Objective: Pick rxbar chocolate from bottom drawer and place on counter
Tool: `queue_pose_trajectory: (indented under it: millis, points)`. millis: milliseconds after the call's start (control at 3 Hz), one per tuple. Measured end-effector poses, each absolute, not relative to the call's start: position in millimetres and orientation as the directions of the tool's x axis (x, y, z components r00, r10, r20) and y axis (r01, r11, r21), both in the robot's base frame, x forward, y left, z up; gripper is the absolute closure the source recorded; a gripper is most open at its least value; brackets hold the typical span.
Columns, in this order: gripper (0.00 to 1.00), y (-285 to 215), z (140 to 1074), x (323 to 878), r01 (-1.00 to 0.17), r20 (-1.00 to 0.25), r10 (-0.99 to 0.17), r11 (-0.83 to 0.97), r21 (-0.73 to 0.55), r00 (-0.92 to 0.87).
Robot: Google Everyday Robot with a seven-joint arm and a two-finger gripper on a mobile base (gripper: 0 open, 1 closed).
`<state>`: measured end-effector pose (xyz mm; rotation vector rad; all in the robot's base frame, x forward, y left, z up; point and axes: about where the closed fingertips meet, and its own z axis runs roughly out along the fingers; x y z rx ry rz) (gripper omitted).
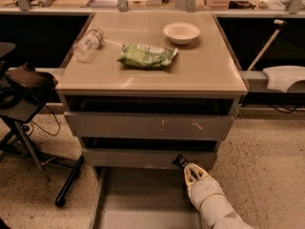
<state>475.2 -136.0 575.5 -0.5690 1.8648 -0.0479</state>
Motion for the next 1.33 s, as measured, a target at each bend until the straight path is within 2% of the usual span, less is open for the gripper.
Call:
queue_pose_trajectory:
  millis: [333,667,1000,1333]
  points:
    - [1.0,-122,594,453,-0.358,-0.863,-0.439,0.87,-0.339,-0.251]
    - [1.0,-121,602,461,-0.355,-0.862,-0.436,0.873,-0.335,-0.258]
    - [1.0,-135,668,486,-0.294,-0.888,-0.384,0.905,-0.308,-0.251]
    - [1.0,-148,810,507,-0.198,-0.915,-0.381,0.915,-0.352,-0.133]
